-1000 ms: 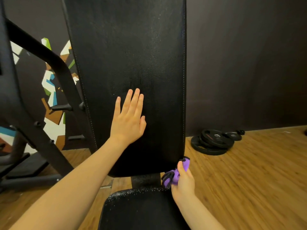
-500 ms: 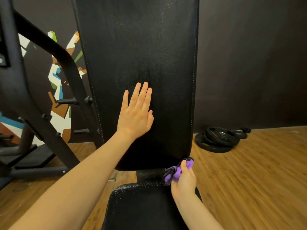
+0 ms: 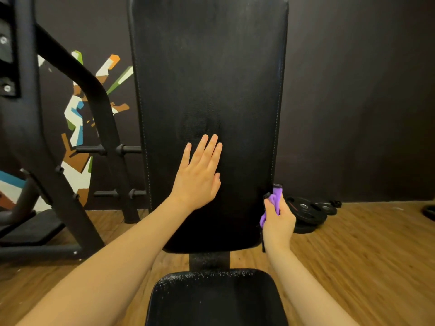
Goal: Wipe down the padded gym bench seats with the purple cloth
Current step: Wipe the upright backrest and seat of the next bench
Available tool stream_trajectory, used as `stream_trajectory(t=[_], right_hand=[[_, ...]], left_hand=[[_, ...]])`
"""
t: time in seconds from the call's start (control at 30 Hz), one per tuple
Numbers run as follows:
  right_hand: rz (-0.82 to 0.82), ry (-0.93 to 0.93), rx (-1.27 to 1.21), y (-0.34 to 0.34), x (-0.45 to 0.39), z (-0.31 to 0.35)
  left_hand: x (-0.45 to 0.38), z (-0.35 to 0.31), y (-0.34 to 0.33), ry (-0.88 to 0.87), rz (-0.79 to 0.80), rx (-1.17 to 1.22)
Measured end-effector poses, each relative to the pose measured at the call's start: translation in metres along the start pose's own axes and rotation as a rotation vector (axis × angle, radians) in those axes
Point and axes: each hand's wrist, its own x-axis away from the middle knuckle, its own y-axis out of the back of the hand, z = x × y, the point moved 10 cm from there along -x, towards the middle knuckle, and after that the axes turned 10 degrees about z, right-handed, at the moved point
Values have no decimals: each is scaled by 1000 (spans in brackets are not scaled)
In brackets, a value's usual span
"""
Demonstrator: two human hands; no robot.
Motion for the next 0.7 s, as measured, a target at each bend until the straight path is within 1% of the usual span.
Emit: stream_trajectory(t=[0.07,0.13,0.27,0.33,0.4,0.47,0.57,0.6,0.7], right_hand=[[46,125,47,-10,-8,33],[105,274,106,-24,-8,73],[261,573,302,-68,11,154],[333,712,460,-95,14,182],[339,891,758,-126,13,206],[304,1026,990,-155,12,229],[181,1270,1182,-193,21,269],[172,1319,1235,-206,21,278],[237,1414,1364,-245,15,299]], left_hand=[[3,3,7,-51,-14,5],[7,16,15,-57,-29,3],[13,65,31,89,-22,55],[17,90,38,148,-17,74],[20,107,40,174,9,95],[23,115,41,145,30,79],[24,130,43,138,31,126],[23,137,44,151,21,154],[18,152,40,152,23,205]])
